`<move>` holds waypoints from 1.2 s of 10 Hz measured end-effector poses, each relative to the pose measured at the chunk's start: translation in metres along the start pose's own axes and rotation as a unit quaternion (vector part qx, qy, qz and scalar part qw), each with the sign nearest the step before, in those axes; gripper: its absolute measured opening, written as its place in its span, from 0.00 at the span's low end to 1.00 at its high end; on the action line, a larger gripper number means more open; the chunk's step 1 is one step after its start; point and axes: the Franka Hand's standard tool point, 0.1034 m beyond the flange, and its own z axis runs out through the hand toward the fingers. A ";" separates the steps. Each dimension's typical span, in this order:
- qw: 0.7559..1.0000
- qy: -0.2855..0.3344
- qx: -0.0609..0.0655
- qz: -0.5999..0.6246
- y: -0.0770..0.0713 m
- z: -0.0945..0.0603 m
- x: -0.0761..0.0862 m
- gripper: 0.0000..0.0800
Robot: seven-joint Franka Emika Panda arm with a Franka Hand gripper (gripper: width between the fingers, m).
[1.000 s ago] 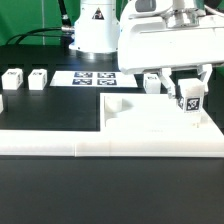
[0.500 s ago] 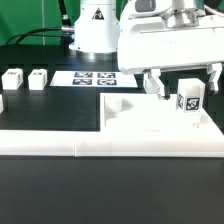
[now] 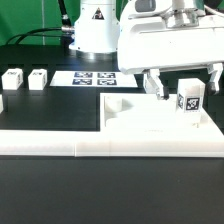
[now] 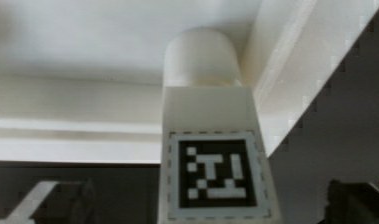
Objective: Assemble square table
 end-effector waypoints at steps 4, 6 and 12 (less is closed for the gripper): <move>1.000 -0.031 0.004 0.005 0.000 -0.005 0.015 0.81; 0.996 -0.089 0.007 0.010 0.005 0.000 0.018 0.81; 0.962 -0.272 0.031 0.013 -0.001 -0.005 0.008 0.81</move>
Offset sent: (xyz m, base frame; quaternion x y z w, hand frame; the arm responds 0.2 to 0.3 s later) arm 0.0204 -0.0128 0.0242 -0.0367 -0.0501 -0.0001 0.9981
